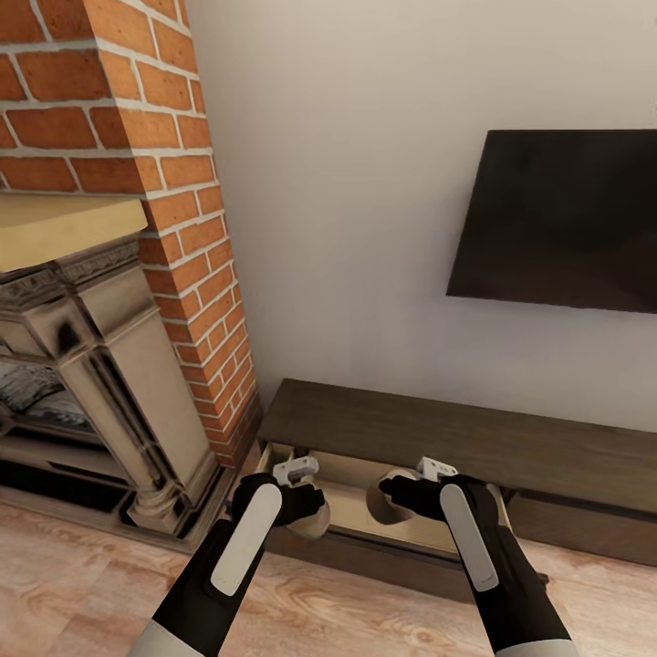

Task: Place each of the two pumpkins and all three candles from the living room inside a cabinet in the living room (use any cabinet), then make sure every cabinet is closed, and position the cauldron so it is next to a table in the living room.

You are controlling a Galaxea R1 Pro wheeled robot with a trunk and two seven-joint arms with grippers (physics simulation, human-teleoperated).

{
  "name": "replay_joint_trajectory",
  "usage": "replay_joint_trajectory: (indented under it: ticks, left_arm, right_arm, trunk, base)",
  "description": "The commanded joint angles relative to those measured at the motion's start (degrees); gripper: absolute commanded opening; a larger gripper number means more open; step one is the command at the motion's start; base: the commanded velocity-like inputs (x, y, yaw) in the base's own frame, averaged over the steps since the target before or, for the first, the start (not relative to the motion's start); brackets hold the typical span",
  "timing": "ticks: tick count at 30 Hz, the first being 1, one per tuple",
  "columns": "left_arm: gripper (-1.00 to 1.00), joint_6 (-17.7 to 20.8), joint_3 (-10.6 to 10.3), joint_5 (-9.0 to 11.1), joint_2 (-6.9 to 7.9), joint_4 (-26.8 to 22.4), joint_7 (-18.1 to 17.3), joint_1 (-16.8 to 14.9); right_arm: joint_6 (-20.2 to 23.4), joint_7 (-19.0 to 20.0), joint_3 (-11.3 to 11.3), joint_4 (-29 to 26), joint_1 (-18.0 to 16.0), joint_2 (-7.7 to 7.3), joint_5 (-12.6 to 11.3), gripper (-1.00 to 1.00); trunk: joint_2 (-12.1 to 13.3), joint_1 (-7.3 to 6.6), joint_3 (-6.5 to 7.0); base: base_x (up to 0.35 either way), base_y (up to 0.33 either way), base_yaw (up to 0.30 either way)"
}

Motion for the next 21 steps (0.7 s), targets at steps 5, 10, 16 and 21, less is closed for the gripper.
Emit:
replay_joint_trajectory:
  ticks: [5,10,16,21]
  left_arm:
    - [-1.0,0.1,0.0,0.5,0.0,-0.1,0.6,-0.1]
    - [-1.0,0.1,0.0,0.5,0.0,-0.1,0.6,-0.1]
    - [-1.0,0.1,0.0,0.5,0.08,-0.1,0.6,0.0]
    - [-1.0,0.2,0.0,0.5,0.09,-0.1,0.6,0.0]
  right_arm:
    - [0.1,-0.6,0.0,0.0,0.0,0.06,-0.6,-1.0]
    - [0.1,-0.6,0.0,0.0,0.0,0.09,-0.6,-1.0]
    - [0.1,-0.6,0.0,0.0,0.0,0.18,-0.5,-1.0]
    - [0.1,-0.6,0.1,0.0,0.0,0.18,-0.5,-1.0]
  trunk:
    - [-0.1,0.01,-0.04]
    - [-0.1,0.01,0.07]
    - [-0.1,0.01,0.22]
    - [-0.1,0.01,0.28]
  base:
    - [0.0,0.0,-0.133]
    - [0.038,0.0,-0.261]
    - [0.138,0.0,-0.275]
    - [0.029,0.017,-0.136]
